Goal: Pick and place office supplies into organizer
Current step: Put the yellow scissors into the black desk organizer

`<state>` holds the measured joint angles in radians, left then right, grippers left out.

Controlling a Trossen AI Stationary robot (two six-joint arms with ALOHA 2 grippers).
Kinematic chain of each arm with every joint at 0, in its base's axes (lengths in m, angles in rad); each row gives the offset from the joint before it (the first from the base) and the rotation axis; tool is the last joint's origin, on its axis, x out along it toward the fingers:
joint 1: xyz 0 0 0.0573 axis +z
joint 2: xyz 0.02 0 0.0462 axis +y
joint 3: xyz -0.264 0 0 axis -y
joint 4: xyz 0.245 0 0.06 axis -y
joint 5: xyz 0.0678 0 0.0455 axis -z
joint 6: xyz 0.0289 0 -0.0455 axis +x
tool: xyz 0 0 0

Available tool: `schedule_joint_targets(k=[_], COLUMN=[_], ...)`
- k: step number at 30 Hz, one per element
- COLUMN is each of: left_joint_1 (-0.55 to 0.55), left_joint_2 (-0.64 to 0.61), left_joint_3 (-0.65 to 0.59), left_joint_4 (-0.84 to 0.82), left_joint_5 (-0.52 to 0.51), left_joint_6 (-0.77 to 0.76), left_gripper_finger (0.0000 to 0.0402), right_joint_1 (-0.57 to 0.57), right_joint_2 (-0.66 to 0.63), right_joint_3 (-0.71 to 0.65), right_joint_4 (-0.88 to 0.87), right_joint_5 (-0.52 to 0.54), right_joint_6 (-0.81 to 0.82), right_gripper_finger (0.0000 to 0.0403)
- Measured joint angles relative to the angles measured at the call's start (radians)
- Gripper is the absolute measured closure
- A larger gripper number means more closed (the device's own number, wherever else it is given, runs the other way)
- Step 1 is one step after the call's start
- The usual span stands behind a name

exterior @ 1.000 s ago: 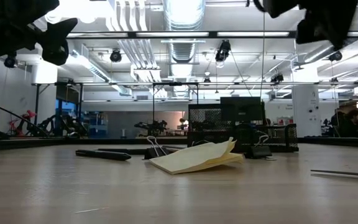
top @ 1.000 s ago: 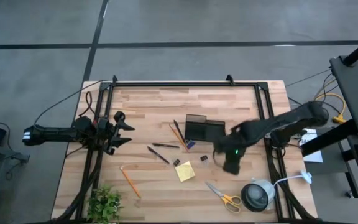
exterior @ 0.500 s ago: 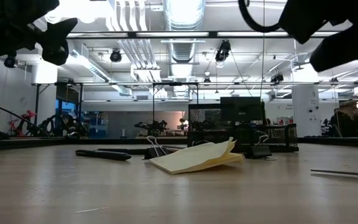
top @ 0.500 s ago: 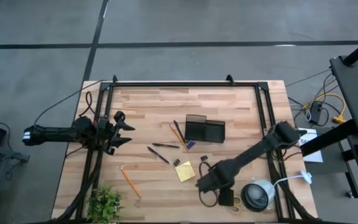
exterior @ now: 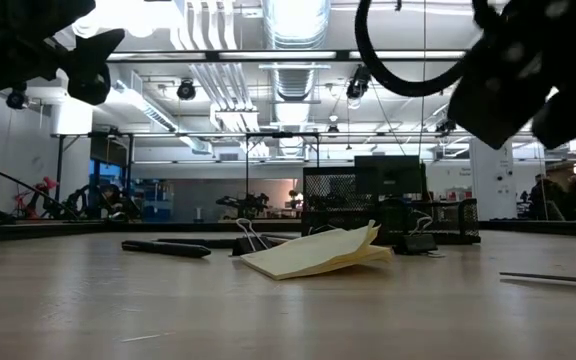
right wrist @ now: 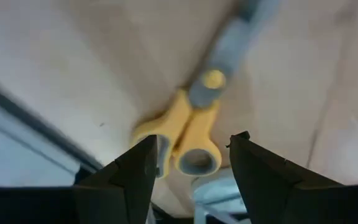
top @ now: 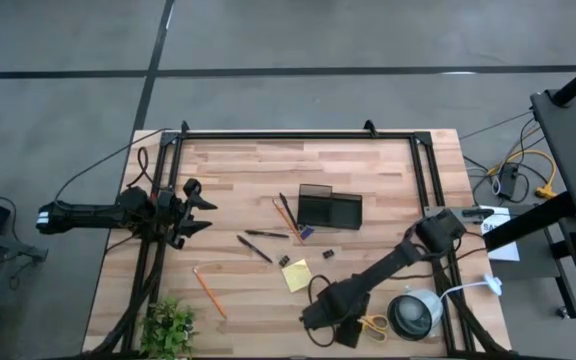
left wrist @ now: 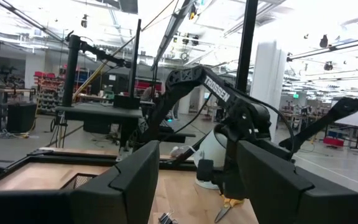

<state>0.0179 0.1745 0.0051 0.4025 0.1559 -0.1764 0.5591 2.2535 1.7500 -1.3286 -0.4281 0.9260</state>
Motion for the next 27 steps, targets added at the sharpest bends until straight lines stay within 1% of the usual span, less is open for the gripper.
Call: schedule_joint_targets(k=[4, 6, 8, 11, 18, 27], left_joint_1=[0.0, 0.0, 0.0, 0.0, 0.0, 0.0], left_joint_2=[0.0, 0.0, 0.0, 0.0, 0.0, 0.0], left_joint_3=[0.0, 0.0, 0.0, 0.0, 0.0, 0.0], left_joint_4=[0.0, 0.0, 0.0, 0.001, 0.0, 0.0], left_joint_5=[0.0, 0.0, 0.0, 0.0, 0.0, 0.0], left_joint_6=[0.0, 0.0, 0.0, 0.0, 0.0, 0.0], left_gripper_finger=[0.0201, 0.0201, 0.0201, 0.0201, 0.0201, 0.0201], right_joint_1=[0.005, 0.006, 0.011, 0.028, 0.072, 0.051], right_joint_2=[0.001, 0.0, 0.0, -0.001, 0.035, 0.087], right_joint_3=[0.01, 0.011, 0.011, 0.011, 0.01, 0.014], right_joint_4=[-0.022, -0.026, -0.027, -0.027, -0.005, 0.017], right_joint_5=[-0.002, -0.032, -0.073, -0.077, -0.074, -0.086], right_joint_6=[0.134, 0.195, 0.224, 0.25, 0.199, 0.069], right_gripper_finger=[0.0213, 0.0214, 0.0214, 0.0214, 0.0214, 0.0217])
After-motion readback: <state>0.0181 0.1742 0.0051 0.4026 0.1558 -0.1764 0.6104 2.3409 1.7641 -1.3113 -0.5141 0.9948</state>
